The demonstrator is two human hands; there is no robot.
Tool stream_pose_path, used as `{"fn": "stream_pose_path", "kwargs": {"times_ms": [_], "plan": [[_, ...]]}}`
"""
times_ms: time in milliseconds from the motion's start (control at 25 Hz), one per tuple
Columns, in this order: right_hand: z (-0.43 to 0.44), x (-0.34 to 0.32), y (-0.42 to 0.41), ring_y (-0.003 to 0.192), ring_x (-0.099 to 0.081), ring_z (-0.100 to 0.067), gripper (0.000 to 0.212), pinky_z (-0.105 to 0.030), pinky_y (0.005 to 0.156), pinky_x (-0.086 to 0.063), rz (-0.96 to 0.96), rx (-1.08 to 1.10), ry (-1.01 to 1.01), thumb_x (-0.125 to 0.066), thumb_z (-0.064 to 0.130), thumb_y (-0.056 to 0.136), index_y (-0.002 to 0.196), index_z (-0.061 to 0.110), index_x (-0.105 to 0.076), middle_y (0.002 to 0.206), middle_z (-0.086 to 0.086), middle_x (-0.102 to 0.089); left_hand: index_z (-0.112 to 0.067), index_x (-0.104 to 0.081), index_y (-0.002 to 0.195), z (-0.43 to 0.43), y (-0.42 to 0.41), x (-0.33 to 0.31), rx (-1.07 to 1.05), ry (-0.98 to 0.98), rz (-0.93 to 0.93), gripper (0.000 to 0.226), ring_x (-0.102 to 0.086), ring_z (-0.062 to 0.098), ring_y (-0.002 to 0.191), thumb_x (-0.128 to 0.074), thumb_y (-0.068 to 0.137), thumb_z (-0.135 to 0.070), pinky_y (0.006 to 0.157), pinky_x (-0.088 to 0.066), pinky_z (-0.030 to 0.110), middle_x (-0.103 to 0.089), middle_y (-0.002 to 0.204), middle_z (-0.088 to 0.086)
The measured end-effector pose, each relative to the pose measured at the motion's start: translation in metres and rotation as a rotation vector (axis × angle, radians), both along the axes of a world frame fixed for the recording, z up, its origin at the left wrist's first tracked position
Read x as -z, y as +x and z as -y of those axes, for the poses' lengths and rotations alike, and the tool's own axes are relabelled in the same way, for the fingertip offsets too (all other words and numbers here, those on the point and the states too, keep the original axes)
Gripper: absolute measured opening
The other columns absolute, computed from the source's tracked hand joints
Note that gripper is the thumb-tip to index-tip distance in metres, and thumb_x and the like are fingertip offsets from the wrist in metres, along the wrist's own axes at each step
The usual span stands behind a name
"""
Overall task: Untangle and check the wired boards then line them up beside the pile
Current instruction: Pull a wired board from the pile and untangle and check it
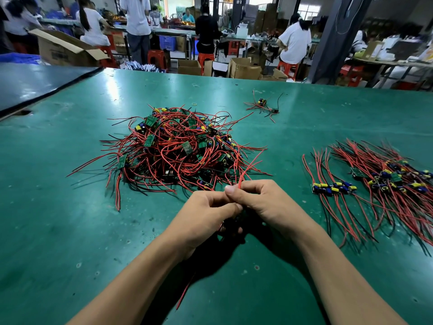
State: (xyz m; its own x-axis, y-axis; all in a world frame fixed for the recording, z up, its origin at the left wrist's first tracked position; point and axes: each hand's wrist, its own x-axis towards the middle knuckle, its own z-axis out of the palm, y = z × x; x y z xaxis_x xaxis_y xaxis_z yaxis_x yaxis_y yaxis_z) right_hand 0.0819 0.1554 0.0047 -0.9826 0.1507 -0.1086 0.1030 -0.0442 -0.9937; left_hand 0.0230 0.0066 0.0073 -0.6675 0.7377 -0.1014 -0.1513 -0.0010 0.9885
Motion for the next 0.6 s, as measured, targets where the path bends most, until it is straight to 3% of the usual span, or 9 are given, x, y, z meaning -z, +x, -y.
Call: {"fn": "stream_pose_path", "kwargs": {"times_ms": [160,240,320,360,400,520,600], "plan": [[-0.001,0.005,-0.004,0.065,-0.061,-0.032,0.038,-0.041,0.061,-0.052,-0.022,0.046,0.042,-0.079,0.041,0.085,0.081,0.005,-0.070,0.071,-0.016,-0.065,-0.011,-0.068,0.063,0.000,0.000,0.000,0.015,-0.008,0.016,0.030,-0.064,0.024,0.054,-0.062,0.090,-0.001,0.056,-0.055,0.033,-0.065,0.067,0.010],[-0.003,0.004,-0.005,0.065,-0.063,-0.022,0.034,-0.040,0.066,-0.051,-0.037,0.108,0.094,-0.079,0.039,0.086,0.087,0.005,-0.074,0.073,-0.002,-0.070,-0.005,-0.067,0.069,0.001,-0.001,-0.001,0.016,0.005,0.049,0.021,-0.063,0.025,0.052,-0.063,0.089,-0.001,0.050,-0.056,0.031,-0.063,0.067,0.012],[-0.008,0.002,-0.005,0.055,-0.058,0.001,0.028,-0.022,0.064,-0.048,-0.066,0.193,0.194,-0.076,0.038,0.088,0.091,0.010,-0.077,0.064,0.017,-0.067,-0.001,-0.067,0.077,0.001,-0.001,-0.003,0.027,0.010,0.058,0.012,-0.063,0.024,0.052,-0.063,0.089,-0.001,0.049,-0.054,0.029,-0.063,0.067,0.012],[-0.010,0.001,-0.004,0.049,-0.055,0.005,0.026,-0.009,0.058,-0.041,-0.086,0.231,0.254,-0.074,0.036,0.090,0.092,0.011,-0.078,0.056,0.023,-0.061,0.000,-0.067,0.080,0.000,0.000,-0.004,0.033,0.008,0.059,0.010,-0.063,0.023,0.051,-0.063,0.089,-0.002,0.048,-0.054,0.028,-0.064,0.067,0.011],[-0.013,0.000,-0.004,0.047,-0.053,0.008,0.024,-0.004,0.052,-0.037,-0.102,0.267,0.313,-0.072,0.035,0.092,0.093,0.013,-0.078,0.050,0.026,-0.057,0.001,-0.067,0.082,0.000,0.000,-0.005,0.035,0.005,0.059,0.009,-0.063,0.023,0.051,-0.063,0.089,-0.002,0.048,-0.054,0.027,-0.064,0.067,0.011],[-0.016,-0.001,-0.005,0.061,-0.059,0.012,0.019,-0.005,0.060,-0.037,-0.128,0.415,0.421,-0.072,0.037,0.091,0.090,0.019,-0.080,0.062,0.027,-0.066,0.004,-0.065,0.088,-0.001,0.000,-0.007,0.015,-0.001,0.065,0.006,-0.062,0.022,0.049,-0.062,0.089,0.000,0.046,-0.053,0.026,-0.063,0.069,0.014],[-0.013,0.000,-0.008,0.052,-0.052,0.003,0.025,-0.011,0.055,-0.035,-0.144,0.494,0.414,-0.069,0.041,0.092,0.083,0.021,-0.080,0.055,0.019,-0.061,0.006,-0.064,0.090,-0.001,0.000,-0.008,-0.008,-0.007,0.069,0.006,-0.061,0.023,0.048,-0.061,0.089,0.000,0.046,-0.052,0.026,-0.061,0.069,0.016]]}}
